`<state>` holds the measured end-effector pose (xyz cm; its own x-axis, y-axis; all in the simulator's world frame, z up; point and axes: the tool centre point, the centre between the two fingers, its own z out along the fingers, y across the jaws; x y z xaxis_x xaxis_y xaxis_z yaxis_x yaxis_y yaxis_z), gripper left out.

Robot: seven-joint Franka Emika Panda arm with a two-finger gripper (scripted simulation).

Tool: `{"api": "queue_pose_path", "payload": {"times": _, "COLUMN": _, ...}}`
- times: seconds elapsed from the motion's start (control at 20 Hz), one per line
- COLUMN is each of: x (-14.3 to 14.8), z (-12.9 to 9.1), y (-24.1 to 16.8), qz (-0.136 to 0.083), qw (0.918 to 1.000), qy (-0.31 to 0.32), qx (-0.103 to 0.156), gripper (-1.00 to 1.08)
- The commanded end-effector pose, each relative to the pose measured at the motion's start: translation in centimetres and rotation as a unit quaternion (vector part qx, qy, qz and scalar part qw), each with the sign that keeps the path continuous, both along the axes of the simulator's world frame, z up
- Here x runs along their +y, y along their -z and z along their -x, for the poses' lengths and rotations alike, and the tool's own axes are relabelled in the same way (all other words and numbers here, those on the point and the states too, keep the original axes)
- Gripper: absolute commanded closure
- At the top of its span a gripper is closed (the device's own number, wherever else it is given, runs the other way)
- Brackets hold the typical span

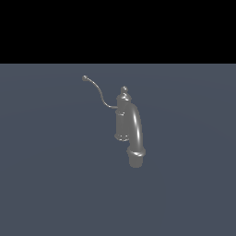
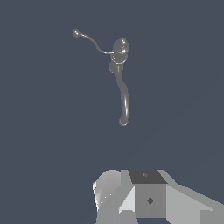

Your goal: Turn on the faucet by rotating a designated handle.

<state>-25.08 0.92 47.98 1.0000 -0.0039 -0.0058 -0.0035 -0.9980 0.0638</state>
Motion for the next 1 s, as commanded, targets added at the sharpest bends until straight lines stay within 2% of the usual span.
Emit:
{"api": "queue_pose_path", "payload": {"times": 0.0, "x": 0.1, "z": -0.3, "y": 0.1, "qz": -0.001, "qw": 1.0000, "qy": 0.006, "qx": 0.000, "gripper": 1.08}}
{"api": "queue_pose_path", "payload": {"times": 0.55, "x": 0.8, "z": -3.7, "y": 0.9, "qz": -0.014, "qw": 0.9970, "qy": 0.076, "qx": -0.003, "gripper": 1.08}}
{"api": "queue_pose_path", "payload": {"times": 0.95, "x": 1.8, "z": -8.0, "y": 2.4, "qz": -0.026, "qw": 0.9858, "qy": 0.166, "qx": -0.005, "gripper": 1.08}}
